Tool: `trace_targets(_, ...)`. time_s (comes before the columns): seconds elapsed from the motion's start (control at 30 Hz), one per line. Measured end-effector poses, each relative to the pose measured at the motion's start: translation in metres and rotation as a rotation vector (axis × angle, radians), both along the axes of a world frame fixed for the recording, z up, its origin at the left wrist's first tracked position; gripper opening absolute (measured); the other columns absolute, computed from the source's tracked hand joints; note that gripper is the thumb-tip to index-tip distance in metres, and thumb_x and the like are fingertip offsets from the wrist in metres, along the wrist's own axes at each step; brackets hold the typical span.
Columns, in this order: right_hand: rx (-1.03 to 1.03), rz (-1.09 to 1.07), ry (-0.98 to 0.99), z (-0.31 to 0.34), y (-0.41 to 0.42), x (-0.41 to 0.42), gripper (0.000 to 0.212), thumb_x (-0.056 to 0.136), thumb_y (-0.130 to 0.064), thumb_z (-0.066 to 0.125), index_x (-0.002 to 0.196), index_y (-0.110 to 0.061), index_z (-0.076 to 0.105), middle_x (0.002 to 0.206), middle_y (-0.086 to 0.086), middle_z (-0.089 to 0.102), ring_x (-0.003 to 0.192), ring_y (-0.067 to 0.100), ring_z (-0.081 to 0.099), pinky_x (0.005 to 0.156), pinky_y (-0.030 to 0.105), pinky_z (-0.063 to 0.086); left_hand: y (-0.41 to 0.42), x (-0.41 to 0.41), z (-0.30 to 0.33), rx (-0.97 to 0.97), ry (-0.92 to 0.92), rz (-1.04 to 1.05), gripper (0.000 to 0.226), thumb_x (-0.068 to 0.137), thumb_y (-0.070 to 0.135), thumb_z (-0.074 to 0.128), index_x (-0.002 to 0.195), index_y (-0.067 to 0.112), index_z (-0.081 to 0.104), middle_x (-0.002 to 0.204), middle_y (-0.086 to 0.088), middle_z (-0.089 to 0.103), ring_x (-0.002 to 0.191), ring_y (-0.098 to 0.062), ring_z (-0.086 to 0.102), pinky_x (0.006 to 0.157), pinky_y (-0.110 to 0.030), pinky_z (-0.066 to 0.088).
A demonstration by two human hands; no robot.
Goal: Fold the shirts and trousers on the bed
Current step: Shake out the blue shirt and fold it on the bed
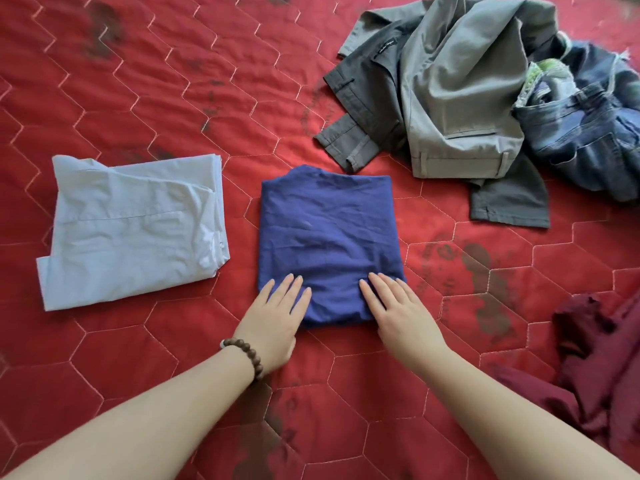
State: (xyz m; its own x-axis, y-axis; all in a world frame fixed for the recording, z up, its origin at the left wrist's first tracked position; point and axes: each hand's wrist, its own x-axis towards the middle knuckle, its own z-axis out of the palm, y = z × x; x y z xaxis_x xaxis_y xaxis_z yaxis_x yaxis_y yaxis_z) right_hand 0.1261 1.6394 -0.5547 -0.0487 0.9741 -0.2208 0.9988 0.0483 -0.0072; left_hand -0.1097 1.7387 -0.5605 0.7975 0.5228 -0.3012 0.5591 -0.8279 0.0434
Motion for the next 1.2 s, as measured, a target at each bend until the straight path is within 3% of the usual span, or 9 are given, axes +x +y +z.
trace_targets(0.07, 0.077, 0.009, -0.011, -0.001, 0.006, -0.002, 0.055, 0.079, -0.010, 0.034, 0.128, -0.004, 0.059, 0.127, 0.016, 0.060, 0.114, 0.032, 0.060, 0.098, 0.043, 0.048, 0.004, 0.003, -0.005, 0.040, -0.100, 0.000, 0.049, 0.074, 0.013, 0.047, 0.119, 0.003, 0.065, 0.123, -0.016, 0.064, 0.115, -0.029, 0.061, 0.092, -0.045, 0.052)
trace_targets(0.13, 0.157, 0.016, -0.012, 0.000, 0.009, -0.004, 0.052, 0.079, -0.007, 0.033, 0.120, -0.003, 0.065, 0.118, 0.015, 0.065, 0.106, 0.032, 0.064, 0.090, 0.042, 0.053, 0.009, 0.006, -0.008, 0.055, -0.193, -0.012, 0.048, 0.078, 0.005, 0.034, 0.108, 0.005, 0.071, 0.112, -0.013, 0.070, 0.103, -0.026, 0.068, 0.082, -0.042, 0.057)
trace_targets(0.3, 0.128, -0.135, 0.101, 0.013, 0.021, -0.003, 0.036, 0.074, -0.008, 0.042, 0.101, -0.008, 0.066, 0.092, 0.008, 0.068, 0.081, 0.031, 0.064, 0.068, 0.033, 0.050, 0.019, 0.004, 0.007, 0.049, -0.302, 0.081, 0.047, 0.070, 0.000, 0.035, 0.094, 0.009, 0.074, 0.098, -0.006, 0.074, 0.087, -0.021, 0.072, 0.068, -0.033, 0.058)
trace_targets(0.47, -0.041, -0.274, 0.314, 0.042, 0.003, -0.004, 0.025, 0.078, -0.005, 0.056, 0.102, -0.012, 0.056, 0.099, 0.002, 0.061, 0.088, 0.031, 0.057, 0.068, 0.040, 0.046, 0.012, -0.021, 0.036, -0.316, -0.220, 0.280, 0.035, 0.086, 0.006, 0.049, 0.118, 0.018, 0.054, 0.102, -0.004, 0.065, 0.092, -0.033, 0.061, 0.075, -0.038, 0.047)
trace_targets(0.67, 0.069, -0.669, 0.716, 0.084, -0.033, -0.026, 0.012, 0.076, -0.009, 0.070, 0.079, -0.018, 0.065, 0.059, -0.006, 0.056, 0.054, 0.006, 0.044, 0.055, 0.020, 0.036, -0.005, -0.053, 0.079, -0.527, -0.553, 0.546, 0.032, 0.070, 0.022, 0.049, 0.090, 0.017, 0.073, 0.082, 0.003, 0.061, 0.078, -0.012, 0.056, 0.073, -0.025, 0.041)
trace_targets(0.77, 0.119, -0.739, 0.797, 0.108, -0.039, -0.035, 0.014, 0.079, -0.014, 0.072, 0.073, -0.019, 0.060, 0.061, -0.004, 0.057, 0.057, 0.005, 0.044, 0.053, 0.018, 0.035, -0.008, -0.059, 0.111, -0.625, -0.640, 0.707, 0.028, 0.063, 0.024, 0.050, 0.078, 0.013, 0.071, 0.060, 0.001, 0.054, 0.056, -0.010, 0.045, 0.060, -0.028, 0.037)
trace_targets(0.87, 0.217, -0.770, 0.842, 0.133, -0.033, -0.039, 0.013, 0.082, -0.015, 0.071, 0.077, -0.017, 0.058, 0.068, -0.004, 0.061, 0.062, 0.005, 0.050, 0.057, 0.016, 0.036, 0.000, -0.061, 0.144, -0.692, -0.711, 0.793, 0.014, 0.071, 0.017, 0.059, 0.080, 0.021, 0.070, 0.064, 0.000, 0.058, 0.057, -0.008, 0.048, 0.056, -0.018, 0.040)
trace_targets(1.0, 0.336, -0.785, 0.877, 0.170, -0.011, -0.038, 0.011, 0.084, -0.016, 0.069, 0.080, -0.015, 0.060, 0.070, -0.008, 0.063, 0.065, 0.004, 0.054, 0.059, 0.013, 0.038, 0.021, -0.054, 0.174, -0.709, -0.816, 0.802, 0.031, 0.084, -0.004, 0.058, 0.079, 0.025, 0.067, 0.072, 0.003, 0.065, 0.062, 0.006, 0.056, 0.063, -0.004, 0.042)
trace_targets(1.2, 0.253, -0.842, 0.875, 0.177, 0.039, -0.009, 0.016, 0.081, -0.029, 0.073, 0.088, -0.016, 0.068, 0.078, -0.007, 0.068, 0.069, 0.005, 0.058, 0.058, 0.012, 0.041, 0.057, -0.032, 0.170, -0.931, -0.935, 1.000, 0.015, 0.069, 0.013, 0.064, 0.081, 0.016, 0.071, 0.077, -0.003, 0.065, 0.075, -0.013, 0.058, 0.072, -0.020, 0.047)
